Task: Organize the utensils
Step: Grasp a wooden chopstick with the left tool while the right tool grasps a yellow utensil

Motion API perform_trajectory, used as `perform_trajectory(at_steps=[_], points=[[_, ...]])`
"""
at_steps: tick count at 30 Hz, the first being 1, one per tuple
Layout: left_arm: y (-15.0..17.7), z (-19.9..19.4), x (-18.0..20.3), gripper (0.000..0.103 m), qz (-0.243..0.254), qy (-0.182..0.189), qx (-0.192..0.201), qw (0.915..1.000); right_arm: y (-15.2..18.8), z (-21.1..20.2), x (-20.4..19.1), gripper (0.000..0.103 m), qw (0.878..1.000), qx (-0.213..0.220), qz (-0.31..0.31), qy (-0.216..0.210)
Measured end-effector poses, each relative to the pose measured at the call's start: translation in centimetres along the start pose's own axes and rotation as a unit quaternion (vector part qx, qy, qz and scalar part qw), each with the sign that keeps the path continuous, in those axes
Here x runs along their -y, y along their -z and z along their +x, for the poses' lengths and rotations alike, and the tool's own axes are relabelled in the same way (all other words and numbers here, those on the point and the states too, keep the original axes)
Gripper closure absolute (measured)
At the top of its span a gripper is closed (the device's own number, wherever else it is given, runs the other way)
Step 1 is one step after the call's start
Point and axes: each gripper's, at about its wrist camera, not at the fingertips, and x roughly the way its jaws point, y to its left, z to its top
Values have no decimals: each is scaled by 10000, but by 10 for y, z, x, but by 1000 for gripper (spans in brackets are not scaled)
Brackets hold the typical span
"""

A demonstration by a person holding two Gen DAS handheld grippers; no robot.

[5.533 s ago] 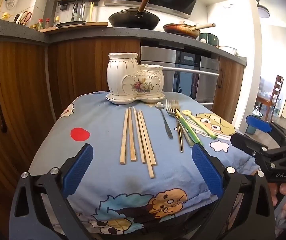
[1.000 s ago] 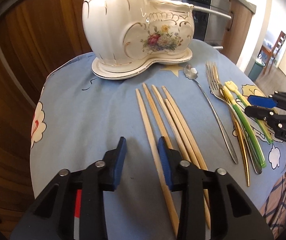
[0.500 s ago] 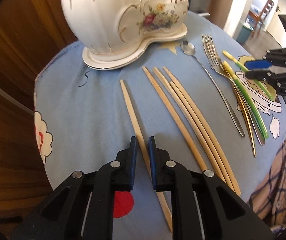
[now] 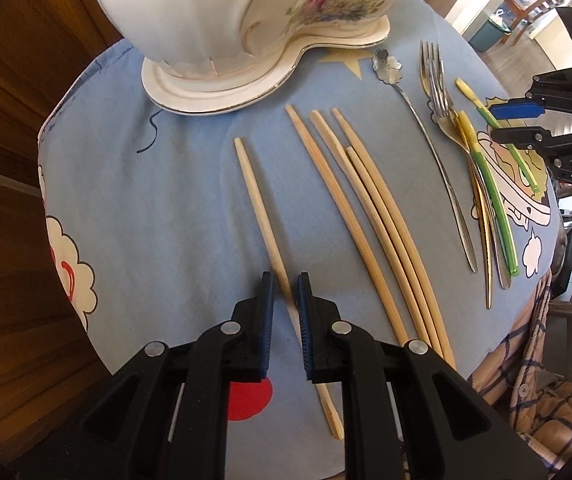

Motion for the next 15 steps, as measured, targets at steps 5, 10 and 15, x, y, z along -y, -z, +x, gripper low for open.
perform_trajectory(at_steps=[5, 10, 15], points=[[-6, 3, 4, 92, -36, -64, -111, 9999, -10, 2, -4, 85, 9997, -247, -87, 18], [-10, 7, 11, 98, -87, -95, 25, 9999, -18, 1, -5, 93, 9997, -223, 21, -51], [3, 3, 1, 99, -300, 187, 342, 9988, -9, -4, 7, 93, 9995, -67, 196, -229]])
